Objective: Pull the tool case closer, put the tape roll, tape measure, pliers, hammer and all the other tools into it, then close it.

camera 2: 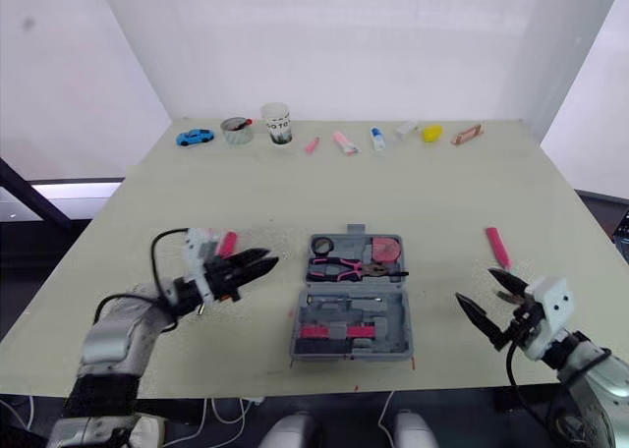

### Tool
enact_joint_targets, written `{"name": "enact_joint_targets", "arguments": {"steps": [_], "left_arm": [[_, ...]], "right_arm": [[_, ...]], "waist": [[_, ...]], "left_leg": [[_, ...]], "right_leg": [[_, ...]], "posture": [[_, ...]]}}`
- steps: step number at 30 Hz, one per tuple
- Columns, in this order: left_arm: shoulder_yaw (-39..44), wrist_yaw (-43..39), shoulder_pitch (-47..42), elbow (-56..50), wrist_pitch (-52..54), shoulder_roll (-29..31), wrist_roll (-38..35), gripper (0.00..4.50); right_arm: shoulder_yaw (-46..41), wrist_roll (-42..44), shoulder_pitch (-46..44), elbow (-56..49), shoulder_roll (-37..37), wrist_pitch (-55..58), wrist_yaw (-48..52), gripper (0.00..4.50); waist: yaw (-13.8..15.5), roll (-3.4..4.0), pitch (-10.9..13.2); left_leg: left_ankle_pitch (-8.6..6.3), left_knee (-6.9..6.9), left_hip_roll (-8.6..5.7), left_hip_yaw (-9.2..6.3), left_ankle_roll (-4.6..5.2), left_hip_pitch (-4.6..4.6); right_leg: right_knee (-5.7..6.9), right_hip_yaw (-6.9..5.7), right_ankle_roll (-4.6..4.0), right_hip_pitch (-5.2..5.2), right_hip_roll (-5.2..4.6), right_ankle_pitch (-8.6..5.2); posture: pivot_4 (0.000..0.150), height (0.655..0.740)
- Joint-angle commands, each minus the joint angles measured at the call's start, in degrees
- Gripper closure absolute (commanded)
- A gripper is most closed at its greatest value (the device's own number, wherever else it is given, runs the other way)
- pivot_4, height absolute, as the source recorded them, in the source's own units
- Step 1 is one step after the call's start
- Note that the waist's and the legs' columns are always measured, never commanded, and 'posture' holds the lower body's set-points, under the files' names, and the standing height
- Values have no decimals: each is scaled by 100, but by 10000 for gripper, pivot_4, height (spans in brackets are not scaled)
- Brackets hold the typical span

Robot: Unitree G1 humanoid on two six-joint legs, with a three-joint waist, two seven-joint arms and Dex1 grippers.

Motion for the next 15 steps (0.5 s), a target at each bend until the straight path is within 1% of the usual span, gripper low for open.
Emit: {"name": "enact_joint_targets", "arguments": {"steps": [1, 2, 3, 6, 11, 14, 15], "left_arm": [[567, 168, 613, -454, -166, 123, -210, 5826], [761, 232, 918, -459, -289, 152, -170, 2272], [936, 286, 1209, -405, -460, 179, -105, 217], [1338, 527, 1749, -188, -831, 115, -82, 217], [1656, 772, 2365, 214, -1450, -24, 21, 217], [1893, 931, 2827, 180, -1600, -234, -99, 217], [1931, 960, 2929, 144, -1632, -287, -133, 217]], "right_arm": [[-421, 146, 278, -36, 132, -222, -80, 0], [-542, 159, 412, 48, 197, -297, -107, 0], [-663, 165, 540, 137, 267, -379, -132, 0], [-988, 195, 865, 331, 519, -632, -259, 0], [-1242, 140, 1467, 331, 901, -940, -420, 0], [-1485, 292, 1725, 375, 1217, -1008, -719, 0], [-1544, 310, 1766, 410, 1277, -1029, -770, 0]], "waist": [[1, -1, 0], [-2, 0, -1], [-15, -1, -1], [-3, 0, 0], [8, 0, -3], [-8, 0, -4], [-23, 0, -5]], "left_leg": [[1, 1, 2, 1, -1, 2], [1, 1, 4, 2, -1, 6], [1, 1, 8, 4, -1, 10], [-1, -12, 11, 5, -1, 10], [0, -13, 10, 13, -1, 14], [0, -14, 18, 16, -1, 14], [-1, -15, 20, 18, -2, 13]], "right_leg": [[0, 0, -5, 1, -4, -3], [0, 2, -5, 4, -6, -3], [1, 4, -6, 6, -8, -3], [-7, 4, -6, 3, -10, -5], [-6, 6, 2, 0, -25, -11], [-7, 8, 4, -3, -37, -14], [-8, 8, 2, -5, -56, -14]], "posture": [[1500, 7400], [1500, 7400], [1500, 7400], [1500, 7400], [1500, 7400], [1500, 7400], [1500, 7400]]}}
